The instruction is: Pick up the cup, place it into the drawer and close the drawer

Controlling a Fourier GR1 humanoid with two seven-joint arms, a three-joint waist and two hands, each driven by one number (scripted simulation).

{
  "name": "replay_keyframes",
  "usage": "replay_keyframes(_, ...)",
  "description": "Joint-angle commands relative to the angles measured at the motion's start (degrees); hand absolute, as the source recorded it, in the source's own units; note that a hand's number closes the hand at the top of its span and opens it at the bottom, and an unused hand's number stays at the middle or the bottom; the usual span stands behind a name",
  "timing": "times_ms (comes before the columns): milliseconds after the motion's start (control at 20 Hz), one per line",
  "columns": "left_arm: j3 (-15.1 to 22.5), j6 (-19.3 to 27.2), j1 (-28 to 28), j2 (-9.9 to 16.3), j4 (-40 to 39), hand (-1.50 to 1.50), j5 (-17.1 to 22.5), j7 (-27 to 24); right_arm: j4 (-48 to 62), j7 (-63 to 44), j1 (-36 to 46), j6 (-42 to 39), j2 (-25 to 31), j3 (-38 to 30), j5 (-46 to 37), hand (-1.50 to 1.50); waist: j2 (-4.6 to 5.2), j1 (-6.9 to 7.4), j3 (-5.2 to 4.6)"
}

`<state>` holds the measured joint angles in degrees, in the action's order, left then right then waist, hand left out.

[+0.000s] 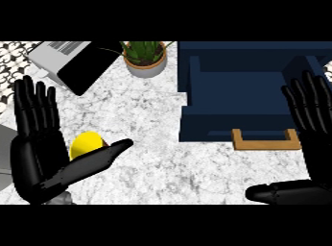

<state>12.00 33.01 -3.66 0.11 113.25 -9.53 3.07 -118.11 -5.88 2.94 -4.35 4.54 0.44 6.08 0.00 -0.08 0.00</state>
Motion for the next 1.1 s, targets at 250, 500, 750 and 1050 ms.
replay_keyframes(250,-3.2,0.7,-2.0,0.0,-3.4,-1.5,1.9,-1.0,-2.3,-1.3,-1.3,-0.6,-0.7,0.0,0.8,-1.5,-0.02,-0.03,0.0)
replay_keyframes(500,2.9,6.5,1.9,-0.1,-6.9,-1.5,2.5,-5.9,1.8,2.6,-0.2,-0.9,-0.9,-0.8,-0.4,-1.5,-0.01,0.02,0.0)
replay_keyframes(750,-4.0,0.4,5.3,0.9,-6.1,-1.5,7.3,-7.7,0.9,1.6,0.2,-2.5,0.7,-3.4,2.4,-1.5,0.01,0.07,-0.02)
replay_keyframes(1050,-1.6,3.0,6.6,0.0,-4.3,-1.5,4.3,-2.4,-1.1,-4.5,4.5,2.2,-1.2,-0.1,-1.7,-1.5,-0.04,0.19,-0.01)
